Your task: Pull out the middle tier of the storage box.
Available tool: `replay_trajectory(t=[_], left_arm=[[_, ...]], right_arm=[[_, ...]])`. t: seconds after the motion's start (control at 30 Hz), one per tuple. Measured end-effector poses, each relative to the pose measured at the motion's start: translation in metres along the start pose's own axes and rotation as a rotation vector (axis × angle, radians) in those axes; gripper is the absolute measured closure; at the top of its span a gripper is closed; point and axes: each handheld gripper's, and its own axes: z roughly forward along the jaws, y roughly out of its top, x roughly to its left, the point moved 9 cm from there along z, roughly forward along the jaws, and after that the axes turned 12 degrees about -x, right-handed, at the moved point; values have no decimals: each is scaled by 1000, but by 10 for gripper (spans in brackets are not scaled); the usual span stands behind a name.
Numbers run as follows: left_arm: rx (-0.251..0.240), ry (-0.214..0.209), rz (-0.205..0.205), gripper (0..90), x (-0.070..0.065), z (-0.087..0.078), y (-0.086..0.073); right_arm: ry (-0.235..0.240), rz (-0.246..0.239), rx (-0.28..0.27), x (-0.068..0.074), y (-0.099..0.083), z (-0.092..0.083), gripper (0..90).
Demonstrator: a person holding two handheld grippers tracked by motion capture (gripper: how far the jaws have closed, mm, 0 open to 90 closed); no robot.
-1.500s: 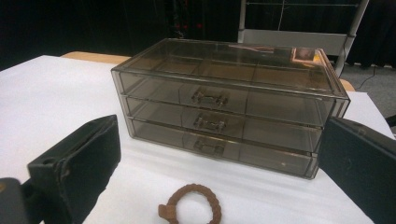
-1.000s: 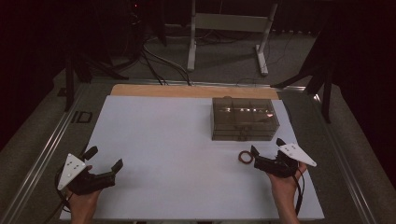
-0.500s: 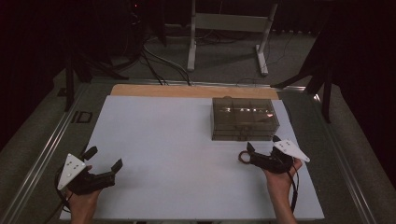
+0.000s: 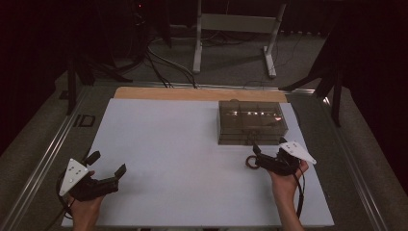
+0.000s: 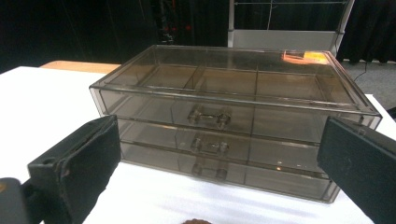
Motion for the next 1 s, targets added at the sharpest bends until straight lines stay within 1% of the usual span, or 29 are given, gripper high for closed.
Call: replay_trajectory(t=[0.17,0.37,0.7,0.93,1.0], left_arm=[[0,0,0,12,0,0,0],[2,-1,0,11,0,0,0],[5,-1,4,12,-1,0,-1],[4,0,4,11,0,0,-1],[4,0,3,11,0,0,-1]], right_arm=[[-6,9,1,1,0,5,0],[-8,8,5,3,0,10,0],[-22,8,15,1,-4,20,0],[-36,2,25,-1,-8,27,0],[-37,-5,29,-1,-9,28,0]])
